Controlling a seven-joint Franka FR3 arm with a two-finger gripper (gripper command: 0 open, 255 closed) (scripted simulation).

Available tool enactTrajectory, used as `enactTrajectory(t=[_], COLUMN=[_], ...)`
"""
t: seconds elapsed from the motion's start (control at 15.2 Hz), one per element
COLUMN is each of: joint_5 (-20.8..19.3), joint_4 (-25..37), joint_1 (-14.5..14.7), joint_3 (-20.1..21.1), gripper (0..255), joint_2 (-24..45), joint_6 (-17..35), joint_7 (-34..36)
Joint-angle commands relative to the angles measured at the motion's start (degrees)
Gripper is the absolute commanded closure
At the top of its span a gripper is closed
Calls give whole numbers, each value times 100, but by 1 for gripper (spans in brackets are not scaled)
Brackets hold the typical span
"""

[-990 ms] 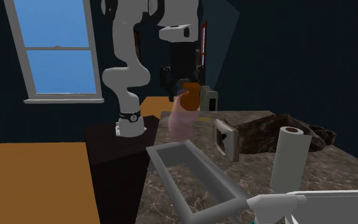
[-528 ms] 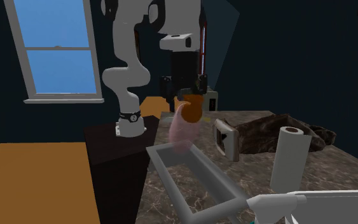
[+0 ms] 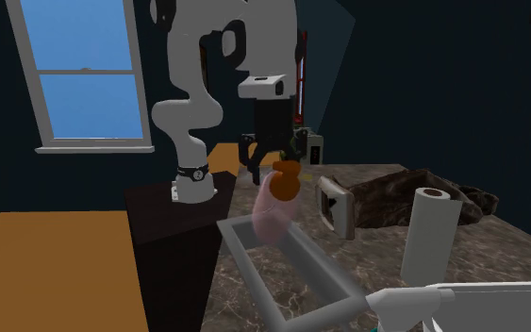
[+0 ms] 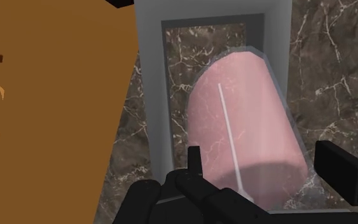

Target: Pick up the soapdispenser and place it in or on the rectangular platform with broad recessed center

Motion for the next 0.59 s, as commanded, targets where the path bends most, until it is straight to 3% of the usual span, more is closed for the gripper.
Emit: enactTrajectory(t=[0.0, 0.53], joint_5=[-11, -18], joint_4=[-91, -130], joint_1=[-3, -3], joint_3=[-4, -3], gripper=[255, 255], joint_2=[79, 114], joint_6=[137, 210], joint_7=[-2, 2])
